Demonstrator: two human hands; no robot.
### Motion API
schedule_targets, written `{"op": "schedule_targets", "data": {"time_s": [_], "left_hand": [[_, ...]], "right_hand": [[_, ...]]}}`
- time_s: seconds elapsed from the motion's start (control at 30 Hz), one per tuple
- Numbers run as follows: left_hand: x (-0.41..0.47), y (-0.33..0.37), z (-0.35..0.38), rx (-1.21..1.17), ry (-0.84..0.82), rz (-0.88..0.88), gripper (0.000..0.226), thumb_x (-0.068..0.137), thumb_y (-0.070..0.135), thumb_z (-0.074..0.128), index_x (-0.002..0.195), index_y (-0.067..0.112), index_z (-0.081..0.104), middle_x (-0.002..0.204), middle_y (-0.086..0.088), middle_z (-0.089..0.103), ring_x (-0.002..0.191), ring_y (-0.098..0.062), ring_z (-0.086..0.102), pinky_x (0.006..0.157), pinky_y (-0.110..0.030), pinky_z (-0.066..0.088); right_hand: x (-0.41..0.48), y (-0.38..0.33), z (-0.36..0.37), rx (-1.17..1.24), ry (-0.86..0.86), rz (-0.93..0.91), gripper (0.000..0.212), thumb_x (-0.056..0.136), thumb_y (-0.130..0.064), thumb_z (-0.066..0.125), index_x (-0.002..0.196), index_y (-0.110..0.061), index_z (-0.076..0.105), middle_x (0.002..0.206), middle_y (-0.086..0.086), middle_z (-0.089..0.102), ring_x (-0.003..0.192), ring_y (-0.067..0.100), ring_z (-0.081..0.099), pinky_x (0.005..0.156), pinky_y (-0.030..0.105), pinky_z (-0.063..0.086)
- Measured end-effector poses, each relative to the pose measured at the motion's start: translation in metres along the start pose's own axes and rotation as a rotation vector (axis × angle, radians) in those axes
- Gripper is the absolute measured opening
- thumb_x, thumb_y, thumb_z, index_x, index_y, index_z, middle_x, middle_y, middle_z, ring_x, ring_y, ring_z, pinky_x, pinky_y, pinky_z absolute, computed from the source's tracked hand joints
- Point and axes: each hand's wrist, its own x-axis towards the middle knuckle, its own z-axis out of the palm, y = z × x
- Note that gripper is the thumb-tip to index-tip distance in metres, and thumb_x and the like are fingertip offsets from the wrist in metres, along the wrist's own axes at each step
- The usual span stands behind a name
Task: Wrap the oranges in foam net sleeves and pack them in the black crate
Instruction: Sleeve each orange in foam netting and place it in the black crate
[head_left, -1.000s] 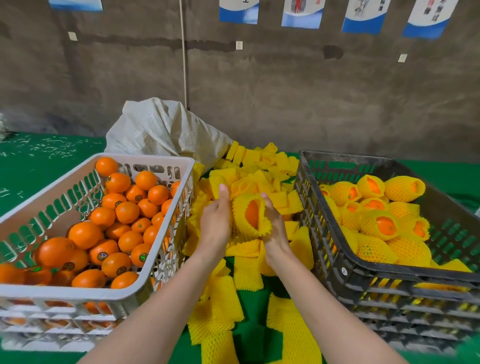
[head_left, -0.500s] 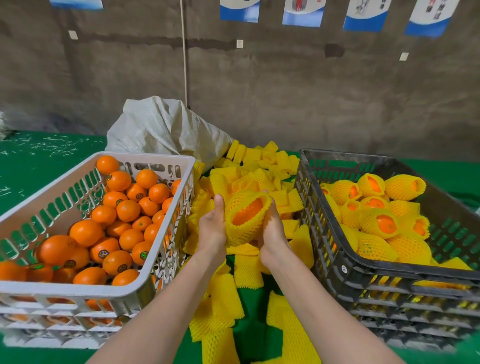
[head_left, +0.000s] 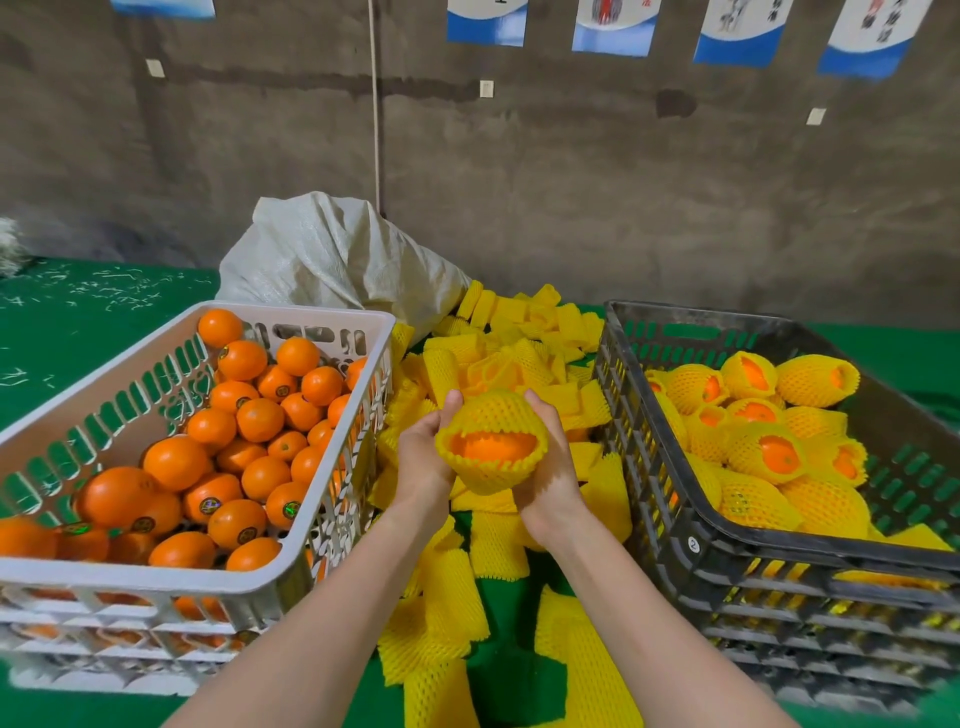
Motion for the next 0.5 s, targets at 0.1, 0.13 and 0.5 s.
{"op": "schedule_targets", "data": {"time_s": [0.1, 0.13, 0.5], "left_hand": [[0.002, 0.009, -0.006, -0.034, -0.135, -0.296, 0.059, 0.073, 0.064, 0.053, 0.110, 0.018, 0.061, 0.103, -0.006, 0.071, 0.100, -0.028, 0.063, 0.083, -0.043, 0.053], [0.001, 0.012, -0.008, -0.095, -0.219, -0.456, 0.071, 0.067, 0.068, 0.053, 0.117, 0.019, 0.058, 0.113, -0.013, 0.067, 0.104, -0.035, 0.062, 0.082, -0.048, 0.053], [-0.003, 0.013, -0.001, -0.337, -0.441, -0.583, 0.049, 0.082, 0.052, 0.056, 0.113, 0.016, 0.064, 0.094, -0.014, 0.072, 0.080, -0.027, 0.071, 0.067, -0.036, 0.057]], "right_hand": [[-0.001, -0.007, -0.004, -0.129, -0.049, -0.086, 0.030, 0.080, -0.049, 0.055, 0.094, -0.028, 0.072, 0.096, -0.001, 0.072, 0.088, 0.010, 0.068, 0.072, 0.024, 0.054], [0.000, -0.009, -0.006, -0.182, -0.058, -0.124, 0.034, 0.078, -0.049, 0.056, 0.101, -0.026, 0.067, 0.103, 0.000, 0.070, 0.094, 0.012, 0.066, 0.079, 0.028, 0.053], [0.001, -0.009, -0.011, -0.413, 0.018, -0.443, 0.024, 0.087, -0.041, 0.055, 0.090, -0.018, 0.059, 0.087, -0.004, 0.062, 0.081, 0.006, 0.059, 0.070, 0.021, 0.046]]}}
